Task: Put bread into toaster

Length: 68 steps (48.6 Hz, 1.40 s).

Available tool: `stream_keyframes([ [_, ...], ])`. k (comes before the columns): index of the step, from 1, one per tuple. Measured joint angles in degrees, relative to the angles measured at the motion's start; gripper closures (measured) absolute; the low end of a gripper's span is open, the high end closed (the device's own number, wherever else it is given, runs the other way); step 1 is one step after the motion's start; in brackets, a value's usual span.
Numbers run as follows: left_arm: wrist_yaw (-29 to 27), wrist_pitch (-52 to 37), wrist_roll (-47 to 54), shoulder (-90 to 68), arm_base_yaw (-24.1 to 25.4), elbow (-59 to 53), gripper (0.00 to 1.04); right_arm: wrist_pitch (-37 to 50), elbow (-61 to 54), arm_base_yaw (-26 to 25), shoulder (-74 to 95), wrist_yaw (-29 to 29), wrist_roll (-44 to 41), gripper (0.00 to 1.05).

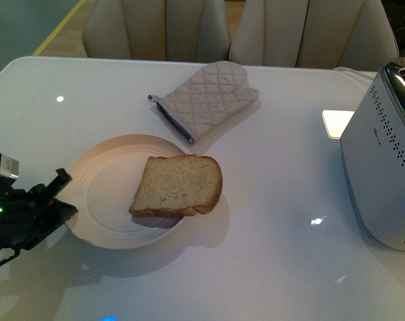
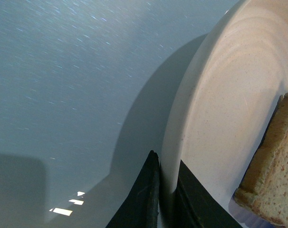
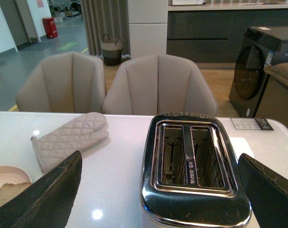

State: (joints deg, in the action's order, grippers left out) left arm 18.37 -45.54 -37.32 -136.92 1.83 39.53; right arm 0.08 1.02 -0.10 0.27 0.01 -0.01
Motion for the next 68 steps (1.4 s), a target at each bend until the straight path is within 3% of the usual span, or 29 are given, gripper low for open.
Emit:
stream_keyframes([
  [6,-1.46,0.15,-2.29,-0.24,-4.74,0.79,1.01,0.00,0.00,0.00,0.00,0.00,0.00,0.09],
  [22,-3.43,4.55,-5.07,-0.37,-11.56,5.79,1.01,0.00,0.00,0.00,0.00,0.00,0.00,0.09],
  [52,-5.57,8.76,-7.41,-0.37,-19.52,10.12,1.01,0.00,0.00,0.00,0.00,0.00,0.00,0.09],
  [58,-6.14,8.74,-8.37,-0.37,-19.93,10.21,0.74,0.00,0.00,0.00,0.00,0.00,0.00,0.09],
  [68,-7.52,5.03,-9.07,1.55,-17.94,7.13,0.43,0.00,0.00,0.00,0.00,0.00,0.00,0.09],
])
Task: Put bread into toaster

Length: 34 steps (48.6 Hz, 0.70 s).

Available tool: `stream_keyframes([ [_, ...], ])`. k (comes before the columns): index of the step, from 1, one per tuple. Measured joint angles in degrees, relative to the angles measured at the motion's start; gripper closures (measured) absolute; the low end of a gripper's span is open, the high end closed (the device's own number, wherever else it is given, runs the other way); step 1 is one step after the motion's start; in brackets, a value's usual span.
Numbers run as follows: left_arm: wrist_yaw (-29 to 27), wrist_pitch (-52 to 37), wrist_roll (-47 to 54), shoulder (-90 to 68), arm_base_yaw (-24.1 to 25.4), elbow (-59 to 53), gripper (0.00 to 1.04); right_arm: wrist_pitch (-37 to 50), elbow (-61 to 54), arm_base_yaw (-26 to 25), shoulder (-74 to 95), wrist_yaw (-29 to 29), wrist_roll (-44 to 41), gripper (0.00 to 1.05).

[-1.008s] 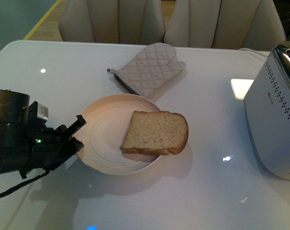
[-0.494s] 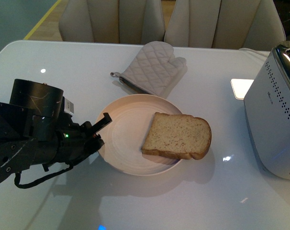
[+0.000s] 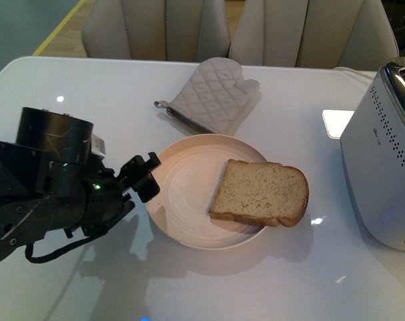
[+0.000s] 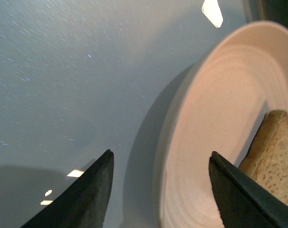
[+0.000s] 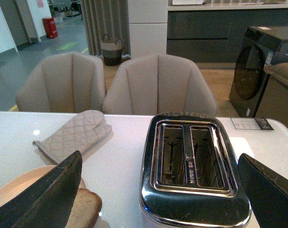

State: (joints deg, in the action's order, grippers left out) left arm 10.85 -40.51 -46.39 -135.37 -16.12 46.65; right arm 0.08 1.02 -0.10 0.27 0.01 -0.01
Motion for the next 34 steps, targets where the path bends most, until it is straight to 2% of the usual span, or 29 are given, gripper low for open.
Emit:
stream_keyframes([
  [11,-2.27,-5.53,2.49,8.22,8.17,-7.56,0.06,0.00,0.00,0.00,0.00,0.00,0.00,0.09],
  [21,-2.03,-6.88,6.05,17.57,13.38,-12.52,0.07,0.00,0.00,0.00,0.00,0.00,0.00,0.09],
  [34,-3.87,-10.40,9.25,28.79,14.78,-17.14,0.07,0.00,0.00,0.00,0.00,0.00,0.00,0.09],
])
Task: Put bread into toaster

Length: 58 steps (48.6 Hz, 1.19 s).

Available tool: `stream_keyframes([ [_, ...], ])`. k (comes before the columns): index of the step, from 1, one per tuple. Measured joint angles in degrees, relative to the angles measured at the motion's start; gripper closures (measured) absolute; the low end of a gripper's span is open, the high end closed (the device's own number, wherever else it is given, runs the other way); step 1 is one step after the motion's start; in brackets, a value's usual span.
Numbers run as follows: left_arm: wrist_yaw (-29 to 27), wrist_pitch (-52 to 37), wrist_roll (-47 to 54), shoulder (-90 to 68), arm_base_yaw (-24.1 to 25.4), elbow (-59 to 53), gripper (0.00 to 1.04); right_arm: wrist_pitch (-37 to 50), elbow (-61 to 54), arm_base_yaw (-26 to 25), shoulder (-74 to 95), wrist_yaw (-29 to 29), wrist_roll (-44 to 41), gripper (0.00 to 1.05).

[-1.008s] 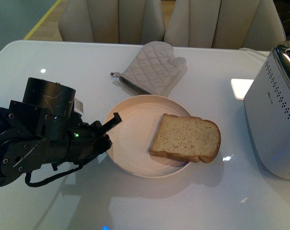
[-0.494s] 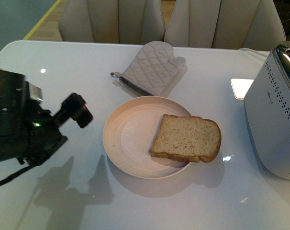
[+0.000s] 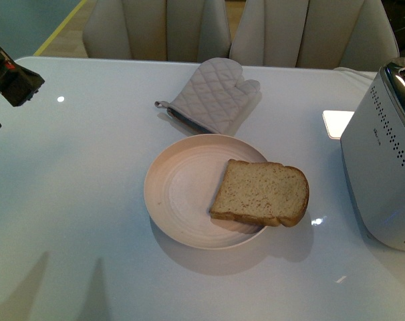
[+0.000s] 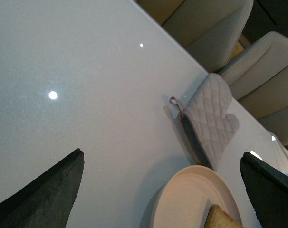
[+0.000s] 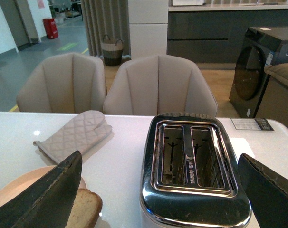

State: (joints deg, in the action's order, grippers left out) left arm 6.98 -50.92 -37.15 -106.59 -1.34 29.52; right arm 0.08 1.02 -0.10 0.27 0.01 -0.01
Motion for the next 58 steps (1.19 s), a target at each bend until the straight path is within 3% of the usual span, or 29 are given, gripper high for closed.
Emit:
stream_keyframes([
  [10,-5.75,-20.06,14.34,-3.98,0.79,-6.69,0.35,0.00,0.00,0.00,0.00,0.00,0.00,0.09],
  [16,-6.23,-26.97,19.50,-2.40,0.94,-9.73,0.52,0.00,0.00,0.00,0.00,0.00,0.00,0.09],
  [28,-6.16,-28.96,20.31,-1.38,0.94,-11.06,1.02,0.00,0.00,0.00,0.00,0.00,0.00,0.09],
  [36,-6.91,-22.58,32.63,26.08,1.16,-25.99,1.02,-0.09,0.00,0.00,0.00,0.00,0.00,0.09],
  [53,-6.97,-2.64,36.24,52.35,1.16,-28.94,1.02,-0.09,0.00,0.00,-0.09,0.00,0.00,0.09],
  [58,-6.97,8.17,36.33,61.57,1.16,-28.89,1.02,-0.09,0.00,0.00,-0.09,0.02,0.00,0.09],
])
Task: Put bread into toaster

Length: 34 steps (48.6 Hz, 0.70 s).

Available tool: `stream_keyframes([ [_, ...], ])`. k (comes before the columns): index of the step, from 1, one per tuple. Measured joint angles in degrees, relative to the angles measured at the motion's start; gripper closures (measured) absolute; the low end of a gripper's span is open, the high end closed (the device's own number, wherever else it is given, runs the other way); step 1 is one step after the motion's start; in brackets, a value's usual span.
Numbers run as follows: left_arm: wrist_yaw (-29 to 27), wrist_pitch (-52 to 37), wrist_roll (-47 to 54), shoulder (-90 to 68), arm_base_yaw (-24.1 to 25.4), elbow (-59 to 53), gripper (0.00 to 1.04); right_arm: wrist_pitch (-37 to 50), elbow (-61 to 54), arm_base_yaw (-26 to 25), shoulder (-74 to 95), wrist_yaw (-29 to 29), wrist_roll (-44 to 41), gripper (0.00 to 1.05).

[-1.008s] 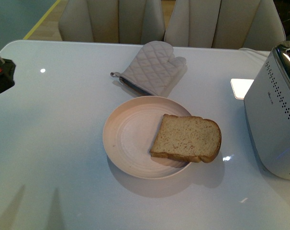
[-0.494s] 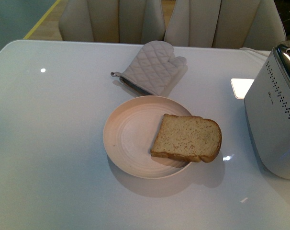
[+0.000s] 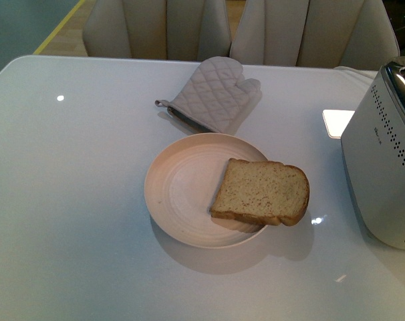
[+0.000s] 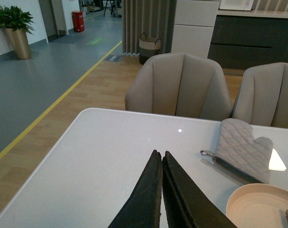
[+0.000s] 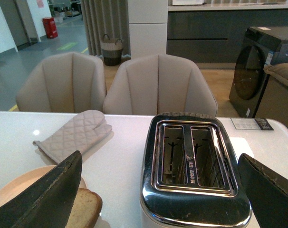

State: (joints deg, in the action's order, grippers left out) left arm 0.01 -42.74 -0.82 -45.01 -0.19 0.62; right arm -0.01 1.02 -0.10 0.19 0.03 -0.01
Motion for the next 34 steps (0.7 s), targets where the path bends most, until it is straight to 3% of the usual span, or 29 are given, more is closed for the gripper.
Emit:
stream_keyframes([
  [20,-0.02,18.08,0.15,20.11,0.00,0.00,1.02,0.00,0.00,0.00,0.00,0.00,0.00,0.09],
  [34,-0.02,24.70,0.17,26.97,0.02,0.00,1.02,0.00,0.00,0.00,0.00,0.00,0.00,0.09],
])
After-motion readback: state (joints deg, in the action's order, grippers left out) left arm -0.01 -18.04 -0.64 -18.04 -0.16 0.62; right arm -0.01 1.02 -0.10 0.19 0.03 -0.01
